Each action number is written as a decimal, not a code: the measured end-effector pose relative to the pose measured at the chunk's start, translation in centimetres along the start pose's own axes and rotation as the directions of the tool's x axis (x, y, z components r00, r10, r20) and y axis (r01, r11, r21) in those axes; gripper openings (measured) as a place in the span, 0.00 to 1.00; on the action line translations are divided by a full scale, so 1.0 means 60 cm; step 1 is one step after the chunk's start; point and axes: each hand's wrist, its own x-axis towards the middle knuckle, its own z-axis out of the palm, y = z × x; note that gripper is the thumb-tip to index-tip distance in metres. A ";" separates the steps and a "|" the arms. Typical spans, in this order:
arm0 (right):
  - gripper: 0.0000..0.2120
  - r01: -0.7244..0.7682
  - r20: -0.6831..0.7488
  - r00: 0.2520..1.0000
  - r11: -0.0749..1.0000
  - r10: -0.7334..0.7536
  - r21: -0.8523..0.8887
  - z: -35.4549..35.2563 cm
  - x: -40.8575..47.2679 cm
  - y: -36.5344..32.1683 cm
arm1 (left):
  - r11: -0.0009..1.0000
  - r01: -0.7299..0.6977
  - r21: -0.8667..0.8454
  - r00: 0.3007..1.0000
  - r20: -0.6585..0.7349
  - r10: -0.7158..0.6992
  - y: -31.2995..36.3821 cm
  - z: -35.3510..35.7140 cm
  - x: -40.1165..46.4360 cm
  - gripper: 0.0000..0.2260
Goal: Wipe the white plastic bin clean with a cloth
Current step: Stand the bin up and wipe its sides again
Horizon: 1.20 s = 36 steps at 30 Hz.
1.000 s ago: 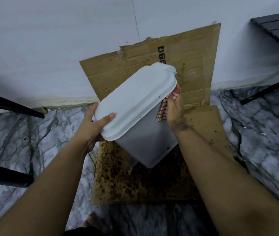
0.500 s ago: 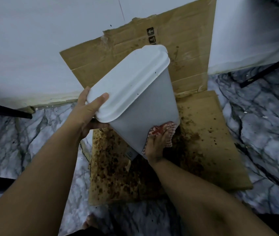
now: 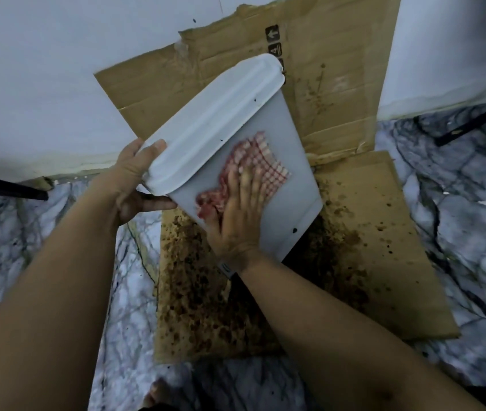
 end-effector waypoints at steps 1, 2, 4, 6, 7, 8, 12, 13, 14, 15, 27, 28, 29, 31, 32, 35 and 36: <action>0.38 -0.041 0.014 0.999 0.999 0.041 -0.007 0.003 -0.026 0.024 | 1.000 0.002 0.000 1.000 0.009 -0.002 -0.001 -0.001 0.000 0.62; 0.38 -0.093 0.017 0.996 0.996 0.093 -0.012 0.007 -0.057 0.050 | 1.000 0.002 0.002 1.000 0.011 -0.002 -0.002 -0.002 0.000 0.62; 0.37 -0.239 0.004 0.971 0.971 0.239 -0.005 0.014 -0.122 0.102 | 1.000 0.000 0.009 1.000 0.011 0.000 -0.005 -0.005 0.004 0.59; 0.37 -0.369 0.004 0.930 0.930 0.369 0.002 0.018 -0.163 0.139 | 1.000 -0.008 0.015 1.000 0.030 0.007 -0.007 -0.005 0.005 0.55; 0.37 -0.397 0.006 0.918 0.918 0.397 -0.003 0.020 -0.173 0.152 | 1.000 -0.016 0.021 0.999 0.039 0.015 -0.009 -0.003 0.002 0.52; 0.37 -0.415 0.012 0.910 0.910 0.415 -0.007 0.021 -0.177 0.159 | 0.999 -0.025 0.024 0.999 0.032 0.024 -0.012 -0.002 0.001 0.50; 0.38 -0.470 0.047 0.882 0.881 0.468 0.050 0.017 -0.157 0.143 | 0.984 -0.121 0.134 0.992 -0.025 0.126 -0.018 -0.004 -0.006 0.39; 0.37 -0.439 0.043 0.898 0.896 0.437 0.063 0.015 -0.147 0.132 | 0.962 -0.184 0.200 0.979 -0.046 0.197 -0.019 -0.007 -0.007 0.35; 0.37 -0.392 0.035 0.920 0.918 0.390 0.065 0.013 -0.133 0.120 | 0.931 -0.267 0.248 0.957 -0.048 0.287 -0.021 -0.008 -0.008 0.32; 0.38 -0.336 0.029 0.942 0.940 0.335 0.058 0.011 -0.115 0.105 | 0.902 -0.338 0.268 0.932 -0.038 0.360 -0.021 -0.003 -0.014 0.27; 0.46 0.098 0.151 0.986 0.975 -0.069 -0.199 -0.003 -0.097 0.117 | 0.852 -0.481 0.207 0.867 -0.036 0.498 -0.036 0.009 -0.009 0.28; 0.46 0.080 0.175 0.984 0.971 -0.041 -0.226 -0.006 -0.120 0.140 | 0.852 -0.482 0.206 0.867 -0.032 0.498 -0.036 0.008 -0.008 0.29; 0.47 0.060 0.200 0.980 0.967 -0.010 -0.247 -0.009 -0.141 0.163 | 0.850 -0.482 0.213 0.866 -0.029 0.499 -0.037 0.008 -0.006 0.29; 0.47 0.035 0.251 0.967 0.959 0.038 -0.282 -0.014 -0.179 0.200 | 0.844 -0.489 0.220 0.863 -0.020 0.505 -0.040 0.008 -0.004 0.29; 0.47 0.035 0.276 0.960 0.953 0.052 -0.301 -0.016 -0.194 0.216 | 0.847 -0.488 0.213 0.864 -0.019 0.503 -0.040 0.009 -0.005 0.29; 0.45 0.071 0.321 0.946 0.937 0.046 -0.342 -0.021 -0.218 0.242 | 0.852 -0.482 0.205 0.868 -0.023 0.496 -0.038 0.008 -0.006 0.29; 0.44 0.087 0.325 0.945 0.935 0.032 -0.344 -0.022 -0.219 0.244 | 0.854 -0.477 0.206 0.871 -0.022 0.492 -0.037 0.007 -0.006 0.28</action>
